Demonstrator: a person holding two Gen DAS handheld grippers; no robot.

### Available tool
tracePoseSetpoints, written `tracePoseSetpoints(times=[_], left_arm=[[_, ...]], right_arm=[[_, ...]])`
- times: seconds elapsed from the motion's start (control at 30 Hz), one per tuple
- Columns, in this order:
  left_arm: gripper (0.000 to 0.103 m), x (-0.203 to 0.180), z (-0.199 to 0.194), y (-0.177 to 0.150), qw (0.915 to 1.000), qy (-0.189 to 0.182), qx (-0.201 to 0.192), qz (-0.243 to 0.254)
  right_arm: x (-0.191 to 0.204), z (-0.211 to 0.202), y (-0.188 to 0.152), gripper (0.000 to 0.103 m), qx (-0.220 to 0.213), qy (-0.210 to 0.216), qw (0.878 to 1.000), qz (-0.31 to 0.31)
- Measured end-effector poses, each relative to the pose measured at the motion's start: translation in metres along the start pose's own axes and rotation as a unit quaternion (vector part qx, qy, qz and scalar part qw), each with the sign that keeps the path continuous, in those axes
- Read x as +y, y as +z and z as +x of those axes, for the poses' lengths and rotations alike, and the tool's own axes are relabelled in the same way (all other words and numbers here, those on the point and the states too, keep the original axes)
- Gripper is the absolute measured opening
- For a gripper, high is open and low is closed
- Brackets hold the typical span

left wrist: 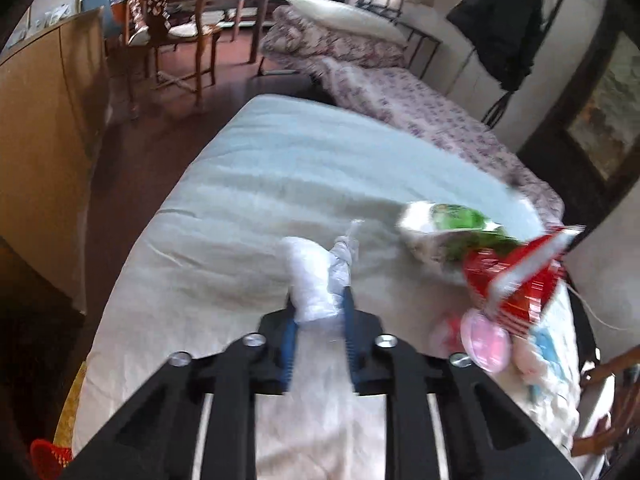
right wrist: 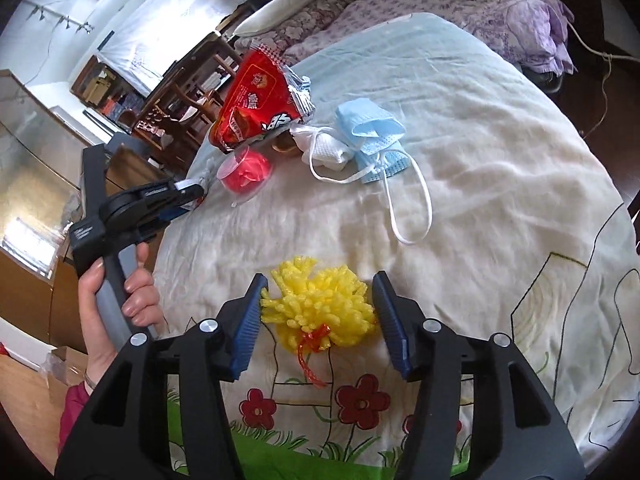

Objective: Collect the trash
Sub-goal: 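Grasp the yellow pom-pom with the right tool while the left tool grasps the white tissue, then carry the yellow pom-pom and white tissue with both tools toward the red basket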

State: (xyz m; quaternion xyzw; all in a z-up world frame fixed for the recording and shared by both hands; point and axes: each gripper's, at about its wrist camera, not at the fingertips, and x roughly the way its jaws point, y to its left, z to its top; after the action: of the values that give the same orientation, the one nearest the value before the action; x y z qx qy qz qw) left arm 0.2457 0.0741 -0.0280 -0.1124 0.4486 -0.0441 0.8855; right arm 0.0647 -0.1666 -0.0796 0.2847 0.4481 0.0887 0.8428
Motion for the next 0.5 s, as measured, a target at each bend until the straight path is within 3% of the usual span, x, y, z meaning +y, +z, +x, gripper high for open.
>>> tracePoseSetpoints(times=[0.23, 0.37, 0.5], left_arm=[[0.017, -0.038, -0.077, -0.048, 0.9928, -0.043, -0.074, 0.085], [0.017, -0.038, -0.085, -0.078, 0.9928, -0.047, -0.064, 0.09], [0.017, -0.032, -0.087, -0.087, 0.9944, -0.045, -0.057, 0.077]], right_arm=[[-0.008, -0.003, 0.003, 0.059, -0.003, 0.015, 1.0, 0.017], [-0.011, -0.008, 0.001, 0.059, -0.006, 0.022, 1.0, 0.02], [-0.014, -0.008, 0.0, 0.061, -0.008, 0.023, 0.999, 0.029]])
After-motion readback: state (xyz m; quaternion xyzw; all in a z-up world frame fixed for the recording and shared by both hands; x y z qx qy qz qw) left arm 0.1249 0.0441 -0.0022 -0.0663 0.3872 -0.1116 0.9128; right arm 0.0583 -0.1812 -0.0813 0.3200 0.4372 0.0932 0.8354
